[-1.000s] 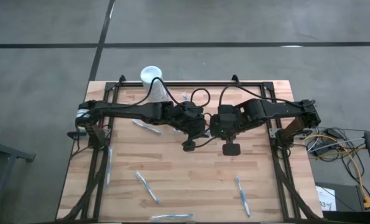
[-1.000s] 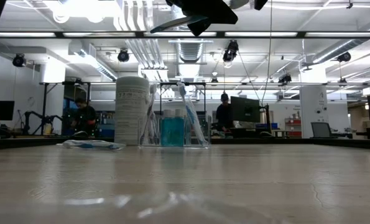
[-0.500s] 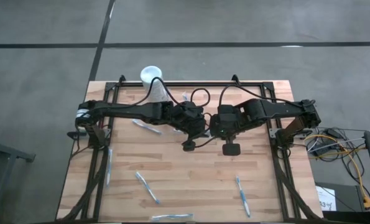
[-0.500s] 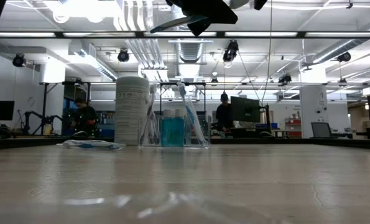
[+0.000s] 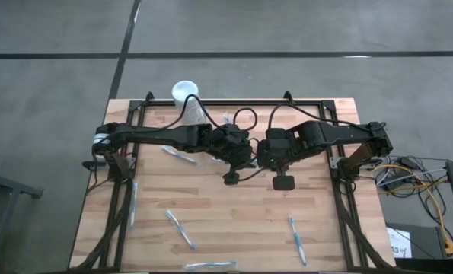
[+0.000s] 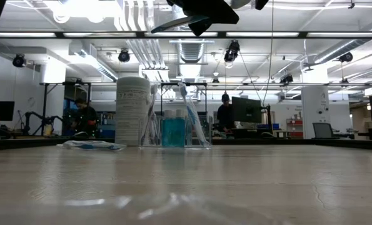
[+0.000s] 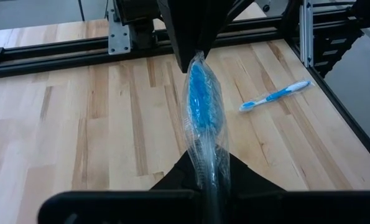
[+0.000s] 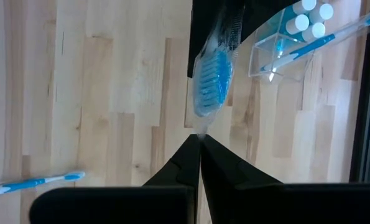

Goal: Pick & Place toothbrushing station
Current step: Put the blue toothbrush into the right of the transparent organizer

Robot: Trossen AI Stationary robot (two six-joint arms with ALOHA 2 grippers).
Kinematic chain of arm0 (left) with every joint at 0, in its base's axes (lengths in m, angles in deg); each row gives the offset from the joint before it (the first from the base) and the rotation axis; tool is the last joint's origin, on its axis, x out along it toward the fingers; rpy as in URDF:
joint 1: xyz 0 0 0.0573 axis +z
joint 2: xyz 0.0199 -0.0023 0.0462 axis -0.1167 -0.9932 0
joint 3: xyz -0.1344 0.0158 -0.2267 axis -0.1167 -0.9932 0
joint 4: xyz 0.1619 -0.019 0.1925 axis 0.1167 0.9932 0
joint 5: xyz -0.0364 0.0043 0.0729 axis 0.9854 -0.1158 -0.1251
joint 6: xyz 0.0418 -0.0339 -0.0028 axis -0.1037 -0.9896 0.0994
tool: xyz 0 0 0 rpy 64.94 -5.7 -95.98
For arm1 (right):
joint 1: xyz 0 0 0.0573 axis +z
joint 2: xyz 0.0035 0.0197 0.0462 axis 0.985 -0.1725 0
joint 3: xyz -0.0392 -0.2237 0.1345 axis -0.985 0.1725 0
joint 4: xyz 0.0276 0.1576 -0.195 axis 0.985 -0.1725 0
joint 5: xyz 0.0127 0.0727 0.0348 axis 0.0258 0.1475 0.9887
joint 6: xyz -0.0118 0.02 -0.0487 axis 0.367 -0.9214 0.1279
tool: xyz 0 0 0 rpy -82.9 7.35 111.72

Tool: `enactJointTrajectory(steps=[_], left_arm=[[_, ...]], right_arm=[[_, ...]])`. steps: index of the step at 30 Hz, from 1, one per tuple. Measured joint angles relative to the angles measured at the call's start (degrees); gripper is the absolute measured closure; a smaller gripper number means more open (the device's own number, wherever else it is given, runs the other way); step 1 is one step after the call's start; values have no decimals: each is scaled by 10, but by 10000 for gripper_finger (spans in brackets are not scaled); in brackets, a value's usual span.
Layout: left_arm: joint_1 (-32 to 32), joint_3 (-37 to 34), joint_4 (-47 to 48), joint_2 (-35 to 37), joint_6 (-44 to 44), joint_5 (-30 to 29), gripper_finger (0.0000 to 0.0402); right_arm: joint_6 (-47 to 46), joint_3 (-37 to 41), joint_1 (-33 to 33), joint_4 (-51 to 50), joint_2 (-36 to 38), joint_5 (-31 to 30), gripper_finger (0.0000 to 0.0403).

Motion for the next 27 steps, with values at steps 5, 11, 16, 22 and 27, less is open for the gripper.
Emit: enactJointTrajectory(steps=[5,11,16,22,27], left_arm=[[0,0,0,0,0,0,390],[0,0,0,0,0,0,390],[0,0,0,0,0,0,390],[0,0,0,0,0,0,390],[0,0,0,0,0,0,390]], right_arm=[[2,0,0,0,0,0,394],[14,0,0,0,0,0,394],[13,0,0,0,0,0,385],[13,0,0,-1,0,1,348],[13,0,0,-1,0,1,313]])
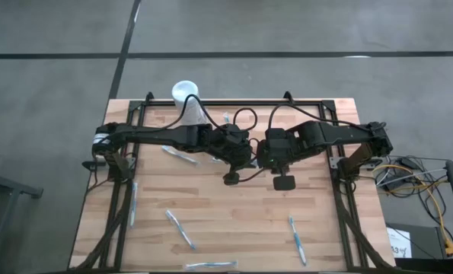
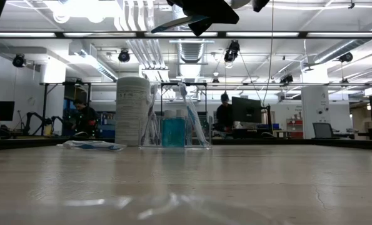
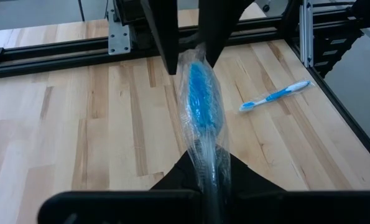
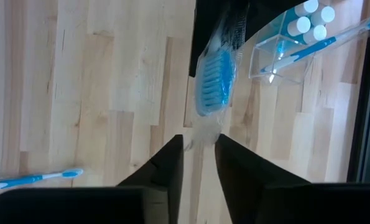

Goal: Pick & Place toothbrushing station
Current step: Put the blue toothbrush into the right of the transparent organizer

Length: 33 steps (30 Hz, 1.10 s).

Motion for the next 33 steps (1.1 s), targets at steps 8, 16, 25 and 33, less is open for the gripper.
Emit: enactJointTrajectory(steps=[8,16,25,33], left_arm=[[0,0,0,0,0,0,391],[1,0,0,0,0,0,391],[1,0,0,0,0,0,391],[0,0,-10,0,-4,-2,391]], right_arm=[[0,0,0,0,0,1,264],[-1,0,0,0,0,1,250],[-1,0,0,1,0,1,252],[-4,0,0,1,0,1,261]])
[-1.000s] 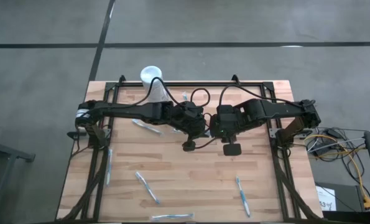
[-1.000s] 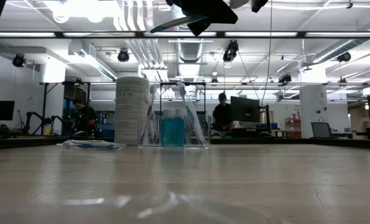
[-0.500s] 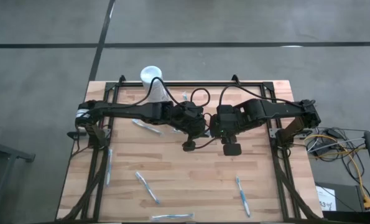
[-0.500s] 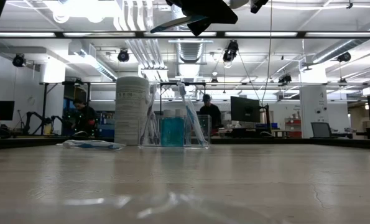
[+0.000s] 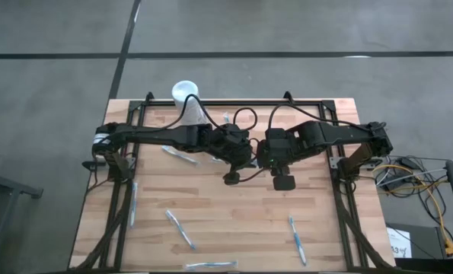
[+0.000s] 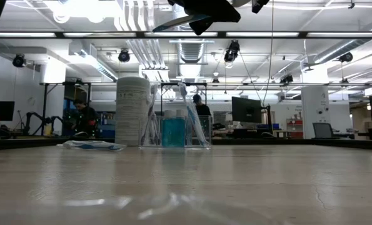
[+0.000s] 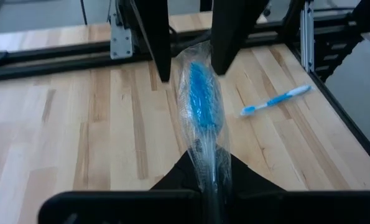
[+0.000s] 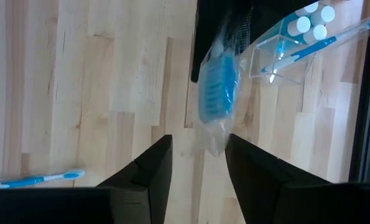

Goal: Pick & Place toothbrushing station
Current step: Put the blue toothbrush into the right of the transparent organizer

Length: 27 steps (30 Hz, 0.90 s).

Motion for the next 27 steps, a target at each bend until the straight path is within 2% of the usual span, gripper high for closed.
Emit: enactJointTrajectory(steps=[8,15,20,27], left_arm=[[0,1,-15,0,0,-1,388],[0,2,-29,0,0,-35,391],[2,2,-67,0,12,-37,387],[7,2,-152,0,21,-37,388]], right_arm=[[-29,0,0,3,7,-2,266],[-90,0,0,11,66,-2,262],[-140,0,0,39,117,-3,269],[-145,1,0,58,144,-3,275]])
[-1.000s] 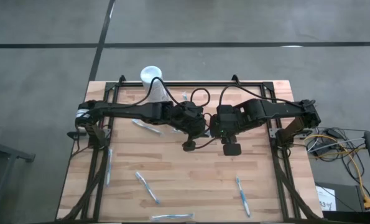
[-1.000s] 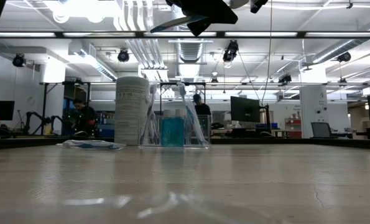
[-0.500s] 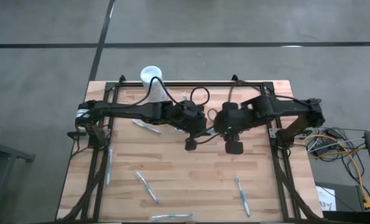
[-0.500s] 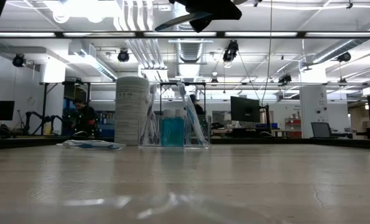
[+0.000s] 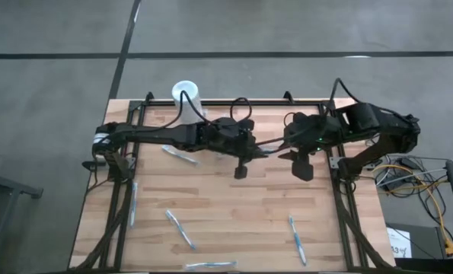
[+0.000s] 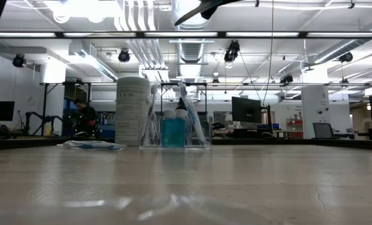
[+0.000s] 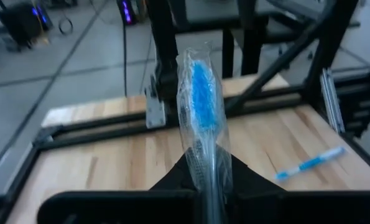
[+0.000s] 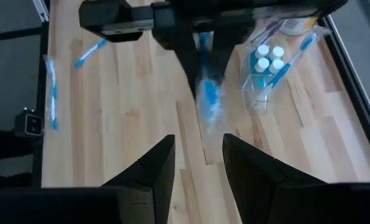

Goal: Pick & Place toothbrushing station
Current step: Put the blue toothbrush into the right of the transparent organizer

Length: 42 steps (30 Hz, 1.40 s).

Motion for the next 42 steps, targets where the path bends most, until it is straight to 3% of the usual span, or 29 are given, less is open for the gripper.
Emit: enactJointTrajectory(steps=[12,19,27,35,42], left_arm=[[25,-1,-34,61,8,-4,389],[28,-3,-60,104,8,-2,387],[28,-32,-87,104,8,12,389],[29,-158,-290,125,-15,21,391],[29,-299,-482,156,-33,23,391]], right_arm=[[-30,80,0,21,11,-14,273],[7,126,0,176,39,-26,277],[126,173,0,350,77,44,270],[121,210,0,407,105,70,280],[113,301,0,556,152,60,275]])
